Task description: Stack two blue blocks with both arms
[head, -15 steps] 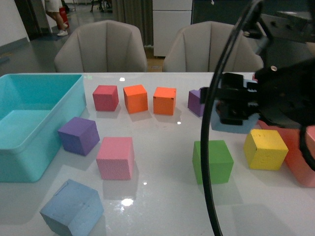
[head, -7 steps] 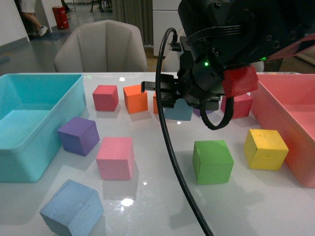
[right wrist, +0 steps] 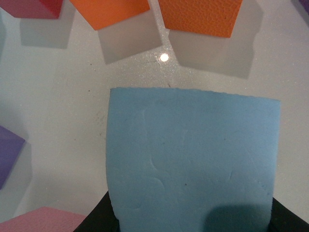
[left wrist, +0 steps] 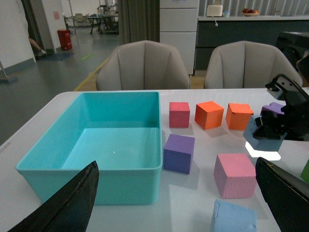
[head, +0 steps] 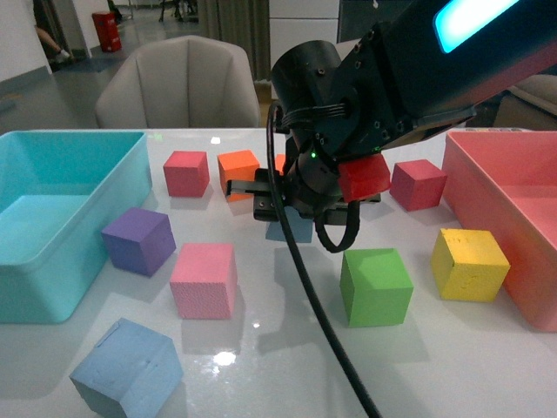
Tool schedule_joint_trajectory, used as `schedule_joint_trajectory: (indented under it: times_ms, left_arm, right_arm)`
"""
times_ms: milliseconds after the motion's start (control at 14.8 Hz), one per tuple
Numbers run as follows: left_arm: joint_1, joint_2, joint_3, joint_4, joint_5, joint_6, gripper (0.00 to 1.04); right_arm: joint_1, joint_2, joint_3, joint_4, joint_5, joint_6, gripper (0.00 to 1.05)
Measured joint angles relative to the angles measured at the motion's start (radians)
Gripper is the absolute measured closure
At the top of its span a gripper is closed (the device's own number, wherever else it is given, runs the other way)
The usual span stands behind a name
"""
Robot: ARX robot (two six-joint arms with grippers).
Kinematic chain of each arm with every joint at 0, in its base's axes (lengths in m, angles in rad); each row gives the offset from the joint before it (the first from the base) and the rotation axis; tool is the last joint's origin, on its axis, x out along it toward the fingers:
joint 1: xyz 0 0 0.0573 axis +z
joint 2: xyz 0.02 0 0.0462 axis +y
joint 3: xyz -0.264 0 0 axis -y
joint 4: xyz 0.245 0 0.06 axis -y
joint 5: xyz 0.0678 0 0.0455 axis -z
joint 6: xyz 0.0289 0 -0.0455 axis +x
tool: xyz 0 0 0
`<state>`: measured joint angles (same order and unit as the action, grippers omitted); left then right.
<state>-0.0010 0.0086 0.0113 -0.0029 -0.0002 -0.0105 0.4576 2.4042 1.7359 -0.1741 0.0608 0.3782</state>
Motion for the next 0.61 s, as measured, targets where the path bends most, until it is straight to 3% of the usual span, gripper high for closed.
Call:
schedule_joint_trajectory:
  times_ms: [541, 609]
  left_arm:
    - [0.0, 0.0, 0.0, 0.0, 0.0, 0.0, 0.07]
    - [0.0, 0.0, 0.0, 0.0, 0.0, 0.0, 0.07]
  right_arm:
    - [0.002, 0.089, 0.124, -0.106, 0.046, 0.066, 0.6]
    - [0.008, 0.096, 0.134, -0.115, 0.051, 0.071, 0.48]
